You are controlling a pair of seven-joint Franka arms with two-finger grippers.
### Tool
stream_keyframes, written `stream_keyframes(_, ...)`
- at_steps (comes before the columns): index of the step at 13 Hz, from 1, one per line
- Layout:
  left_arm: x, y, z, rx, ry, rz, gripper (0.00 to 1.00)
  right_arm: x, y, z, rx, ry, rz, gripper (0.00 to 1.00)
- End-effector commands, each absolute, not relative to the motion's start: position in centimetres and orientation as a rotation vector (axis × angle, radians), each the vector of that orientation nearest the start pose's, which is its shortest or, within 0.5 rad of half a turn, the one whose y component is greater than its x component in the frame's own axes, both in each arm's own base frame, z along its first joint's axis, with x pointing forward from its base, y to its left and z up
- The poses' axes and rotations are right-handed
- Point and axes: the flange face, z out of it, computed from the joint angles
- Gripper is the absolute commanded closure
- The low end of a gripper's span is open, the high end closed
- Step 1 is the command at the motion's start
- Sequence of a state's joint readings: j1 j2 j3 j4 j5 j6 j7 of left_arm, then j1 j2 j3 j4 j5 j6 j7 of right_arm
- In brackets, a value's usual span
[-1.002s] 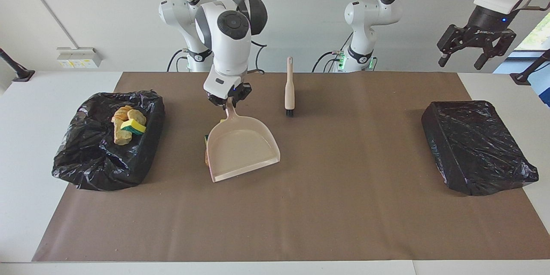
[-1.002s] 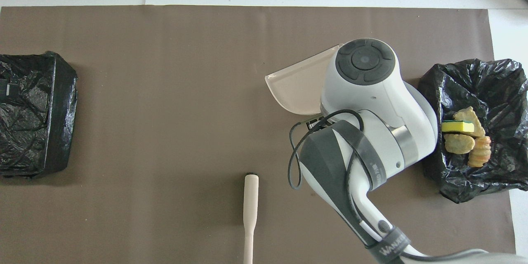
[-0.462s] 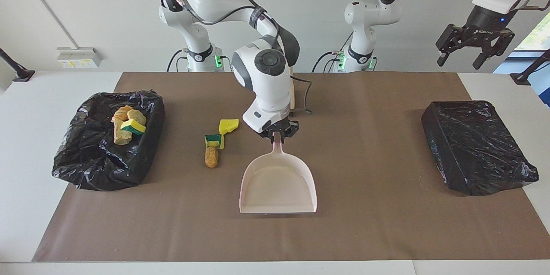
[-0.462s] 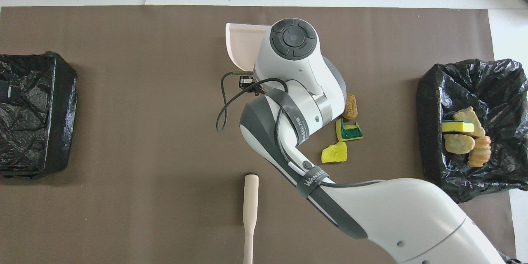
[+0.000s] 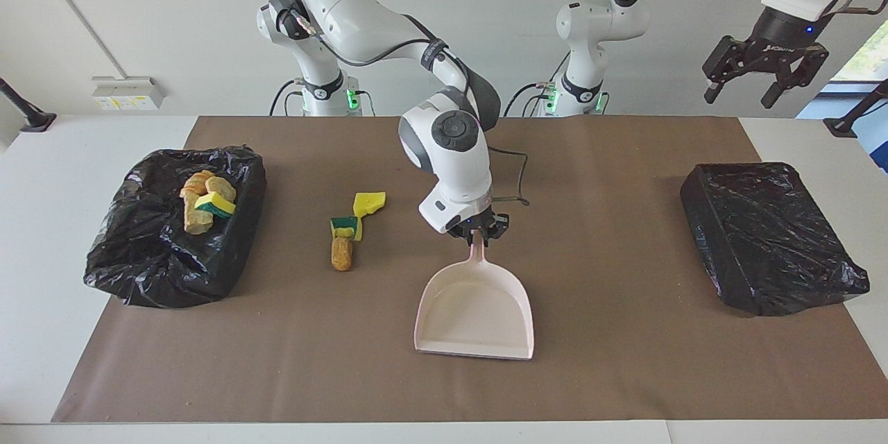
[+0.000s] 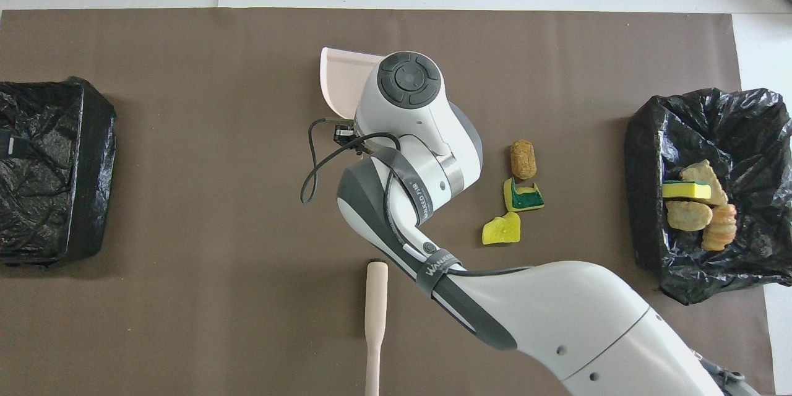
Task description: Sweep and dump trash in bin
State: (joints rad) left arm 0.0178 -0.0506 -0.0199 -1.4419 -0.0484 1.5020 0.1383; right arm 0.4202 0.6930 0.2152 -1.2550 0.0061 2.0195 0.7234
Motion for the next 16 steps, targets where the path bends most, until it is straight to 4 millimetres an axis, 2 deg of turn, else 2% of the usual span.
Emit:
stream_keyframes(1, 52.2, -0.5, 70.9, -3.177, 0.227, -0.165, 0.0, 61.7, 41.5, 35.8, -2.937, 0.264, 0.042, 0.96)
stream_keyframes(2, 52.2, -0.9, 71.0, -3.177, 0.235, -0.164, 0.0, 61.2, 41.8, 34.7, -2.94, 0.259, 0.032, 0.79)
stream_keyframes(3, 52.1, -1.0, 71.0, -3.177, 0.24, -0.162, 0.0, 61.2, 41.7, 35.0, -2.956, 0.249, 0.03, 0.53)
stream_keyframes(4, 52.1, -1.3, 71.0, -3.176, 0.247, -0.162, 0.0, 61.0, 41.8, 35.5, -2.96, 0.244, 0.033, 0.21)
stream_keyframes(5, 52.1, -1.3, 70.9, -3.176, 0.247, -0.159, 0.0, 60.4, 41.6, 37.7, -2.971, 0.233, 0.034, 0.01)
stream_keyframes(7, 52.2, -1.4, 70.9, -3.176, 0.249, -0.162, 0.0, 57.9, 40.8, 41.6, -3.03, 0.195, 0.125, 0.0)
stream_keyframes(8, 52.2, -1.6, 71.0, -3.174, 0.256, -0.176, 0.0, 56.1, 40.4, 43.0, -3.049, 0.173, 0.151, 0.0)
stream_keyframes(9, 52.5, -2.0, 71.0, -3.169, 0.272, -0.185, 0.0, 53.2, 39.9, 43.7, -3.076, 0.147, 0.171, 0.0)
stream_keyframes(10, 52.8, -3.1, 70.6, -3.166, 0.302, -0.182, 0.0, 49.8, 40.5, 43.6, -3.102, 0.089, 0.199, 0.0)
stream_keyframes(11, 53.2, -4.3, 70.2, -3.158, 0.339, -0.18, 0.0, 47.3, 41.0, 43.6, -3.12, 0.059, 0.212, 0.0)
stream_keyframes(13, 54.9, -8.6, 68.7, -3.147, 0.455, -0.253, 0.0, 43.1, 41.8, 42.9, -3.117, 0.033, 0.282, 0.0)
stream_keyframes(14, 56.2, -10.1, 67.0, -3.145, 0.488, -0.263, 0.0, 40.9, 41.6, 41.8, -3.099, 0.041, 0.318, 0.0)
stream_keyframes(16, 58.0, -15.2, 63.9, -3.123, 0.601, -0.272, 0.0, 36.0, 40.5, 39.4, -3.044, 0.063, 0.315, 0.0)
